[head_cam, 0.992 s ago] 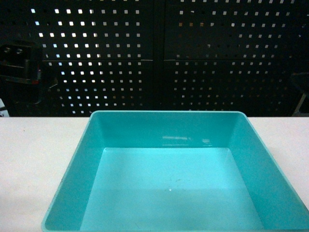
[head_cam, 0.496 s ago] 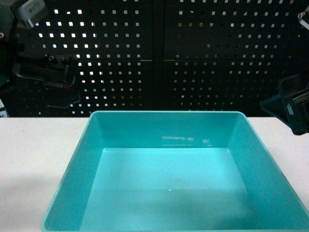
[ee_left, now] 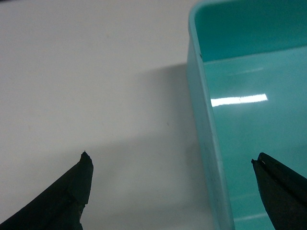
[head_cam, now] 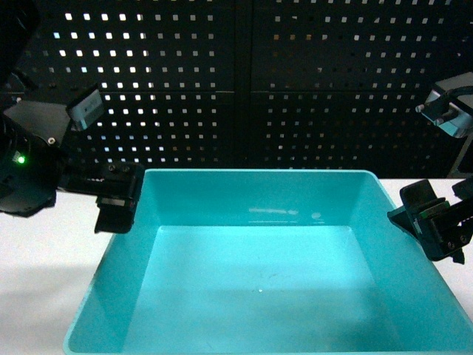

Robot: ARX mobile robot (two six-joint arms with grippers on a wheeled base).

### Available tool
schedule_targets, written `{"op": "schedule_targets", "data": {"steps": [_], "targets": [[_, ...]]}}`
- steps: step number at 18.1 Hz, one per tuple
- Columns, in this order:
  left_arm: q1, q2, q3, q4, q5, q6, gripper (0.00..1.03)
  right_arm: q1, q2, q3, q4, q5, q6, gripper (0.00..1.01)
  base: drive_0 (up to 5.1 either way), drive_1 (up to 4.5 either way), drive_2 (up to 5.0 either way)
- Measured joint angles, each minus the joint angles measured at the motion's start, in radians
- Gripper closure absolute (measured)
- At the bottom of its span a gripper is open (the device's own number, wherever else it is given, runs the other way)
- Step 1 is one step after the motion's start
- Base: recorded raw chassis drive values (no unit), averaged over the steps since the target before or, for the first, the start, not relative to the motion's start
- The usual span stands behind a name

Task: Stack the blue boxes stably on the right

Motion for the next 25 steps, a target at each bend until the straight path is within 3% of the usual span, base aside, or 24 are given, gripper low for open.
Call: {"op": "schedule_targets", "data": {"steps": [3,5,9,11,19,20,21,22,23,24,25], "targets": [[-0.011,0.047,0.021,-0.048,0.01,-0.066,0.05,-0.001,0.041,-0.016,0.009,0.027,-0.002,0.03,0.0,0.0,0.0],[-0.007,0.141,0.088,-0.113,0.005,-0.17,0.05,-0.033,0.128,-0.018,-0.005,0.025,0.0,0.03,0.0,0.0,0.0],[-0.009,0.205,0.134,-0.162,0.008,-0.245,0.05,-0.048,0.154,-0.018,-0.012,0.022,-0.001,0.03,0.0,0.0,0.0],[-0.023,0.224,0.139,-0.16,0.002,-0.271,0.05,-0.047,0.165,-0.018,-0.015,0.024,-0.001,0.03,0.0,0.0,0.0],[-0.037,0.236,0.139,-0.162,-0.015,-0.298,0.05,-0.047,0.166,-0.018,-0.017,0.027,-0.001,0.03,0.0,0.0,0.0],[-0.057,0.245,0.142,-0.175,-0.028,-0.351,0.05,-0.048,0.166,-0.018,-0.012,0.032,-0.001,0.17,0.0,0.0,0.0],[-0.076,0.247,0.142,-0.166,-0.037,-0.393,0.05,-0.048,0.166,-0.022,-0.003,0.035,-0.001,0.42,0.0,0.0,0.0],[-0.077,0.247,0.114,-0.106,-0.055,-0.401,0.05,-0.048,0.165,-0.037,0.012,0.035,-0.001,0.7,0.0,0.0,0.0],[-0.071,0.253,0.071,-0.066,-0.035,-0.405,0.05,-0.04,0.159,-0.055,0.026,0.019,0.022,0.97,0.0,0.0,0.0],[-0.071,0.265,0.069,-0.07,-0.033,-0.42,0.07,-0.041,0.152,-0.063,0.041,0.016,0.045,0.99,0.0,0.0,0.0],[-0.076,0.269,0.072,-0.08,-0.026,-0.438,0.16,-0.041,0.149,-0.068,0.041,0.016,0.048,0.99,0.0,0.0,0.0]]}}
